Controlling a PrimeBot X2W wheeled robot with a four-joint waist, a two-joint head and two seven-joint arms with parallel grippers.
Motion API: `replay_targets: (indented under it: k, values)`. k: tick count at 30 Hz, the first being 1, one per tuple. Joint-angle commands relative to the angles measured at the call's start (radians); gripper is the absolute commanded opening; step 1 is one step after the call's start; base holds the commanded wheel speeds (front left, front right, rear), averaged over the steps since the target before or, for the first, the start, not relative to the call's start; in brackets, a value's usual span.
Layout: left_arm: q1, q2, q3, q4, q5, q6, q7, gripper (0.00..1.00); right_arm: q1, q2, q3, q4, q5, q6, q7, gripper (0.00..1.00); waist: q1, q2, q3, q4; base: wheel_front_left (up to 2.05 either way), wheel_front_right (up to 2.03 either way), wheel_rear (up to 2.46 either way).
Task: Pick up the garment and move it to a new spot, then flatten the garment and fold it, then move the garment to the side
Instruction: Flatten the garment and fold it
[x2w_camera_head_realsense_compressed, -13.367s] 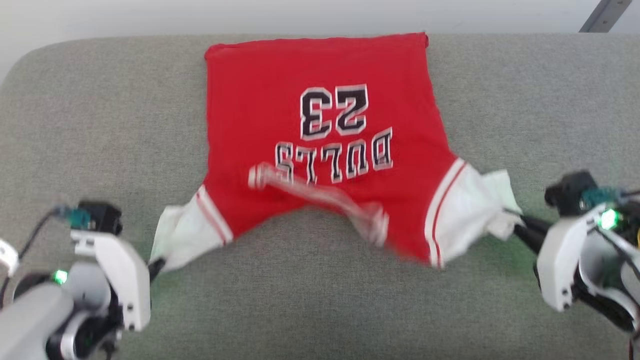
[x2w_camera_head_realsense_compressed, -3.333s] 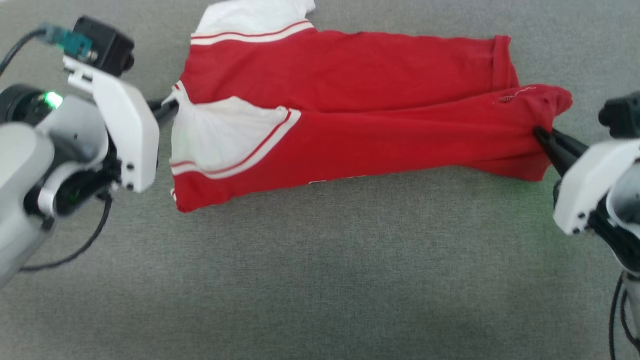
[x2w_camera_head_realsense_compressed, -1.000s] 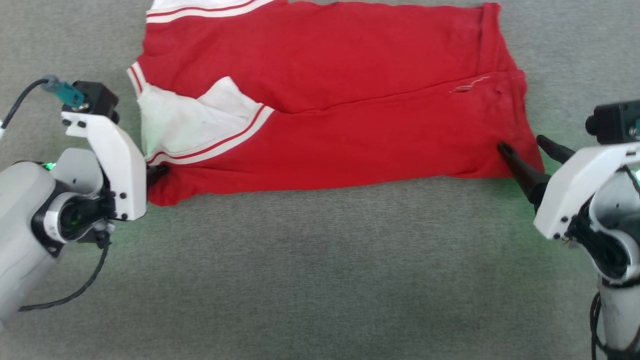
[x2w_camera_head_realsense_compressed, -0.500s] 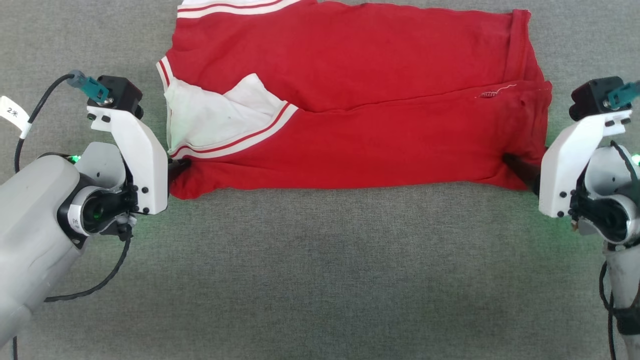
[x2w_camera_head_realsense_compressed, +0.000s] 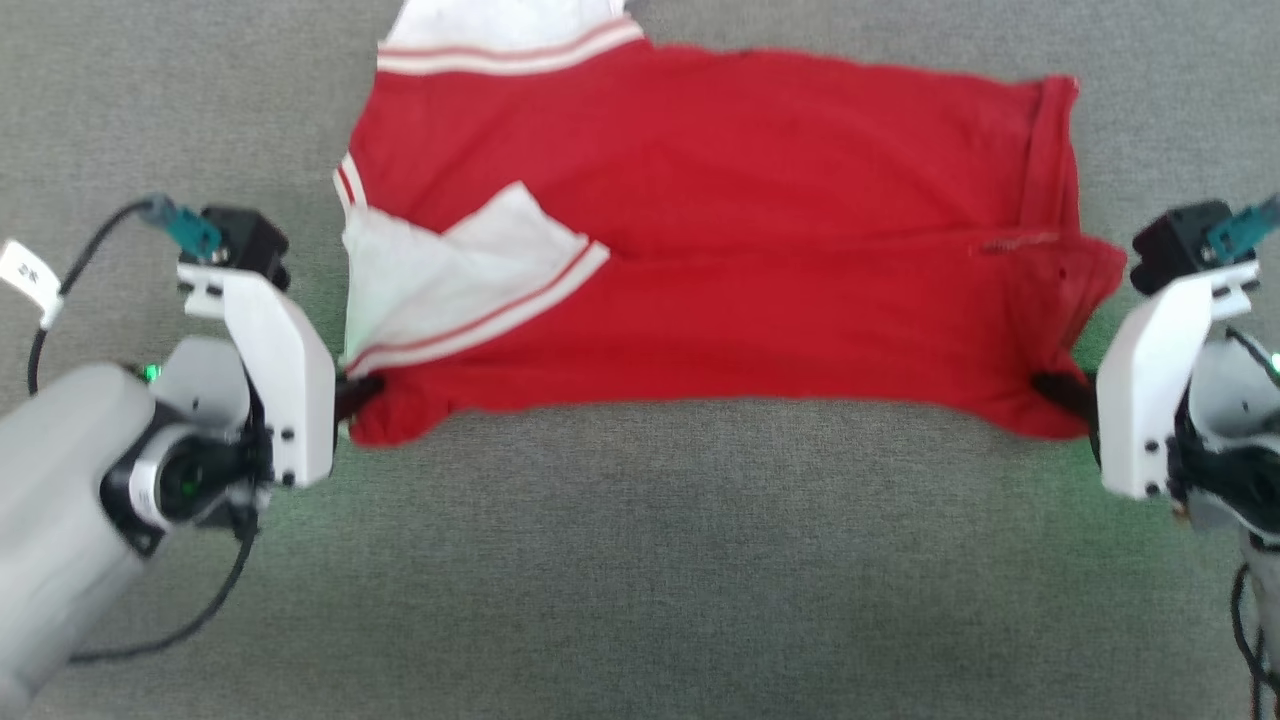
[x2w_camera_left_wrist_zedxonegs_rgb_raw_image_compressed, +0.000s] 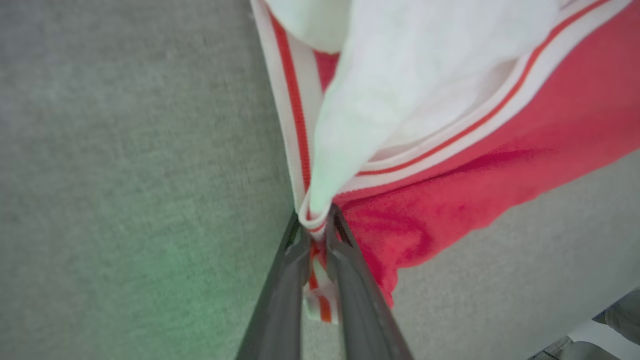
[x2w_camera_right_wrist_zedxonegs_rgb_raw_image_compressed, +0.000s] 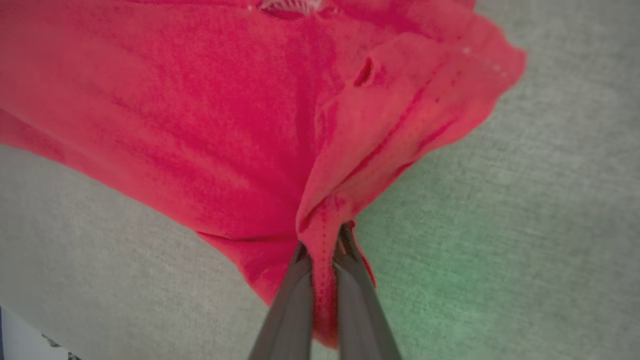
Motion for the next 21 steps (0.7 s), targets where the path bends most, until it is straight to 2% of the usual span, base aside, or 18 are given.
replay_targets:
  k: [1, 6, 12, 17, 19, 20, 21]
  values:
    - [0.059, 0.016, -0.027, -0.003, -0.004, 0.018, 0.023, 0.0, 0.03, -0.007, -0.005, -0.01, 0.007, 0.0, 0.019, 0.0, -0.0001, 0.0, -0.008, 0.004, 0.0, 0.0, 0.0]
    - [0.104, 0.08, -0.02, -0.131, -0.02, 0.091, 0.02, 0.0, 0.102, -0.03, -0.05, -0.119, 0.021, 0.0, 0.085, 0.0, -0.0001, 0.0, -0.036, 0.016, 0.0, 0.0, 0.0]
    - [0.188, 0.151, -0.028, -0.281, -0.052, 0.194, 0.015, 0.0, 0.215, -0.026, -0.113, -0.222, 0.031, -0.001, 0.172, 0.0, -0.0001, 0.0, -0.059, 0.025, 0.0, 0.0, 0.0]
    - [0.256, 0.168, -0.033, -0.349, -0.076, 0.241, -0.012, 0.0, 0.301, 0.013, -0.148, -0.26, 0.017, -0.001, 0.177, 0.0, -0.0001, 0.0, -0.064, 0.032, 0.0, 0.0, 0.0]
    - [0.269, 0.161, -0.04, -0.345, -0.075, 0.242, -0.019, 0.0, 0.314, 0.04, -0.15, -0.25, 0.022, 0.0, 0.152, 0.0, -0.0001, 0.0, -0.069, 0.033, 0.0, 0.0, 0.0]
    - [0.277, 0.151, -0.04, -0.343, -0.081, 0.23, -0.024, 0.17, 0.321, 0.048, -0.148, -0.239, 0.019, 0.0, 0.137, 0.0, -0.0001, 0.0, -0.071, 0.033, 0.0, 0.0, 0.0]
    - [0.282, 0.144, -0.043, -0.338, -0.087, 0.219, -0.023, 0.31, 0.326, 0.062, -0.145, -0.227, 0.028, 0.0, 0.118, 0.14, -0.0001, 0.0, -0.074, 0.032, 0.0, 0.0, 0.0]
